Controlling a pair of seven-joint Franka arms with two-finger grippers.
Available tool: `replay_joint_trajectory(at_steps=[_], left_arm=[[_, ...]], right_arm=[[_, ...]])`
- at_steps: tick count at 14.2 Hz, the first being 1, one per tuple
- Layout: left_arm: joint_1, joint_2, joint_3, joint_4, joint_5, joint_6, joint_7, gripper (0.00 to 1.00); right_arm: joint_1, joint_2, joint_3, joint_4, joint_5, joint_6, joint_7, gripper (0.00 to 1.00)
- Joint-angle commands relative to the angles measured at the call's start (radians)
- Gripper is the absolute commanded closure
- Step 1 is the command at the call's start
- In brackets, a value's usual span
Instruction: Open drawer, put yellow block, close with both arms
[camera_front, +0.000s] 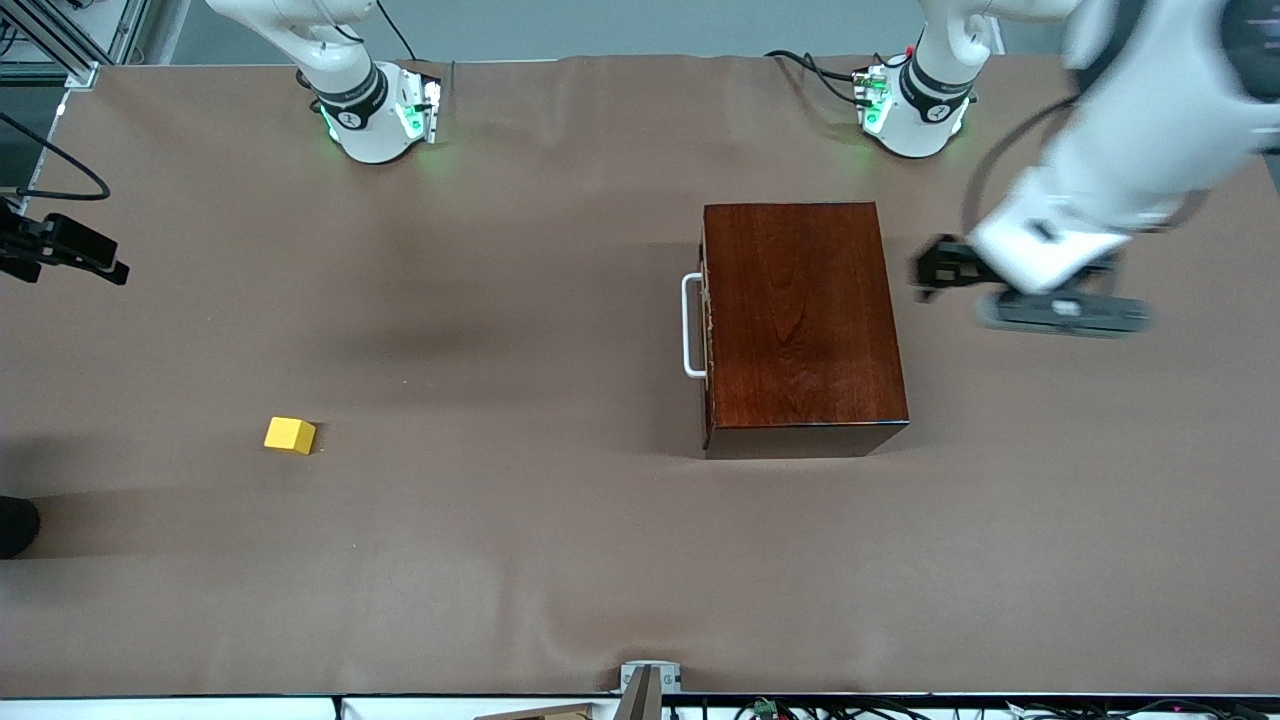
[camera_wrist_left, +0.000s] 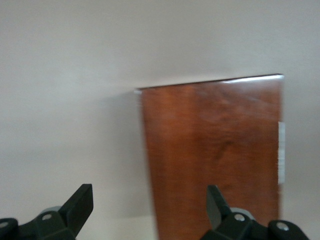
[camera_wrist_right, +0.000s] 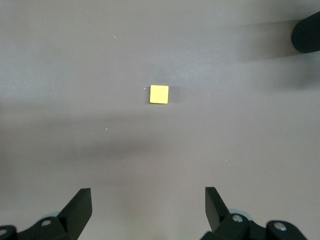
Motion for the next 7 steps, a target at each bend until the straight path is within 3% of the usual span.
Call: replay_joint_trajectory(at_steps=[1,4,7], left_arm=[[-0.095,0.066,-0.023,0.088,0.008,-0.011,-0.149,0.00],[-0.256,0.132,-0.020,0.154,0.011,-0.011,-0.390,0.00],[-0.370,0.204,-0.013,0.187,0.017,-0.010,-0.473,0.00]], right_arm=[[-0.016,0.003,0.012,0.008,-0.006,-0.003,0.001,0.00],[-0.016,0.003,0.012,0.008,-0.006,-0.002,0.001,0.00],[-0.016,0.003,0.013,0.008,-0.006,-0.003,0.001,0.00]])
